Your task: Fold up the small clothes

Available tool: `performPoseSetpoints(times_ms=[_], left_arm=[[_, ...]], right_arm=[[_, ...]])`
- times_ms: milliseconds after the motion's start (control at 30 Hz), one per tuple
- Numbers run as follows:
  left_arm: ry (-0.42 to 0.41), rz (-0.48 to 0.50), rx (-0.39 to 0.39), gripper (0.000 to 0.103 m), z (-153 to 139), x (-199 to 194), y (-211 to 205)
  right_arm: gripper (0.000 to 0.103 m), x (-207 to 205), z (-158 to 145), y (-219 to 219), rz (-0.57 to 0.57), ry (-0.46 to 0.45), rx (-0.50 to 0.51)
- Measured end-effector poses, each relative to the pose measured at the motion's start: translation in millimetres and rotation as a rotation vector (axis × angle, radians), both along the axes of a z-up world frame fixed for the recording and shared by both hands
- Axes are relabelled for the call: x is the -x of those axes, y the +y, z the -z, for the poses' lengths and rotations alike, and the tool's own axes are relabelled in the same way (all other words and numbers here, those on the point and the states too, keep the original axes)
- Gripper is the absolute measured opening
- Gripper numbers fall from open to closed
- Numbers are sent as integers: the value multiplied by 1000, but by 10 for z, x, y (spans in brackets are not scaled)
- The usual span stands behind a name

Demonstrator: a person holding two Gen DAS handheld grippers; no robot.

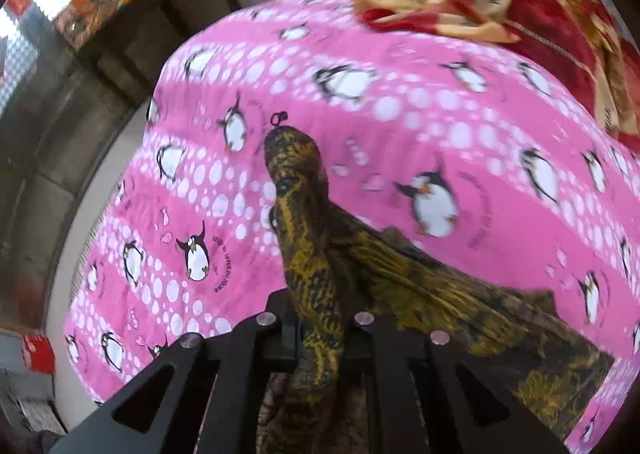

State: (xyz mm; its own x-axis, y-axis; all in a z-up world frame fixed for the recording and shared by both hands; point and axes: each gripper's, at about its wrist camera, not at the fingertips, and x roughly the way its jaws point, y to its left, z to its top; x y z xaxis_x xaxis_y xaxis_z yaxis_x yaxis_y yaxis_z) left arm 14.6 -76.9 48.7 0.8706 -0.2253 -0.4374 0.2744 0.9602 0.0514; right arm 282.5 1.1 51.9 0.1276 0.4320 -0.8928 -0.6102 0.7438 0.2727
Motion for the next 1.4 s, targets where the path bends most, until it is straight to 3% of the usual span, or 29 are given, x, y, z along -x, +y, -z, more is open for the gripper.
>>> performPoseSetpoints(times_ms=[133,300,433,567,1133,1400], left_arm=[[12,69,18,0,-46,-49,-240],[41,133,10,0,-20,-157,-568],[68,184,-28,0,10,-245,-872],[96,216,-12,0,14,-346,-1081],[145,297,-38,0,114,-431,-1589],[225,332,-38,0,358,-548,-1856]], right_arm=[[8,-29,-105,-535,69,-5,-57],[8,-84,-26,-1105,176,-5,-67],[8,-119,75,-1497,207,-4,-71],[8,-169,159,-1796,215,-1,-78],[8,-249,312,-2690,168,42,-203],[8,-273,635,-2927,198,95,-231]])
